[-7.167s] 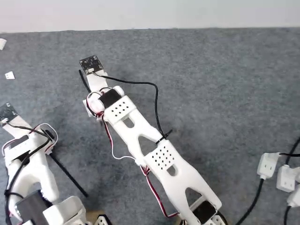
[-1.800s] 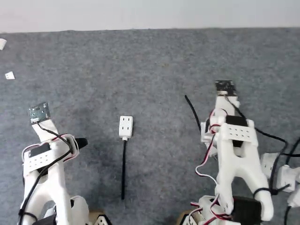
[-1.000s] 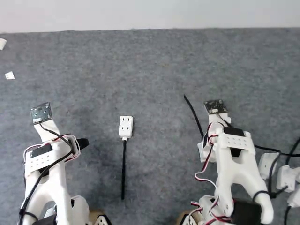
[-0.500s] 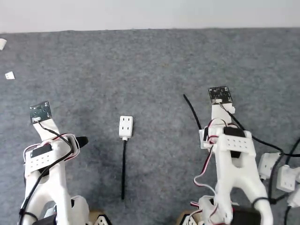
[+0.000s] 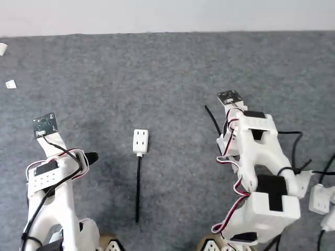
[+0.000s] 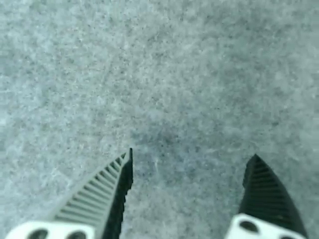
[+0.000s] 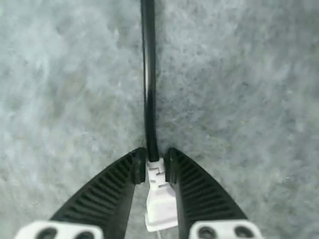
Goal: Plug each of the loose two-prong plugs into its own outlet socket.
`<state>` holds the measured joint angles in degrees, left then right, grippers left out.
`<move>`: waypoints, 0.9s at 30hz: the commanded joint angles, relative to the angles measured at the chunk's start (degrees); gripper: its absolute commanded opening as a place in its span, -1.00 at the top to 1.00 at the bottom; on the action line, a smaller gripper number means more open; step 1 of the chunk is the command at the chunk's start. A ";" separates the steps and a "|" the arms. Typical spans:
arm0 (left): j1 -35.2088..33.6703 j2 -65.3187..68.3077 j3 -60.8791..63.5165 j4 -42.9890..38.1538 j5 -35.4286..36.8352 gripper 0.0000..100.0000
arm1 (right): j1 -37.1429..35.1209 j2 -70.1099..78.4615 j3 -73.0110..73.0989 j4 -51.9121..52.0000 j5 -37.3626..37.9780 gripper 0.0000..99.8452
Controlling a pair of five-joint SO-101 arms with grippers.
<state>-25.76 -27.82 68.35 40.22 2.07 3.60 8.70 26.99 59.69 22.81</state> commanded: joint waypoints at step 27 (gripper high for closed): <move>0.26 -1.49 -0.31 -1.49 -0.35 0.33 | 0.57 -7.16 4.66 3.91 9.23 0.76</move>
<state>-25.76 -27.82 68.35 40.13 1.98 3.52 1.76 31.91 64.18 30.37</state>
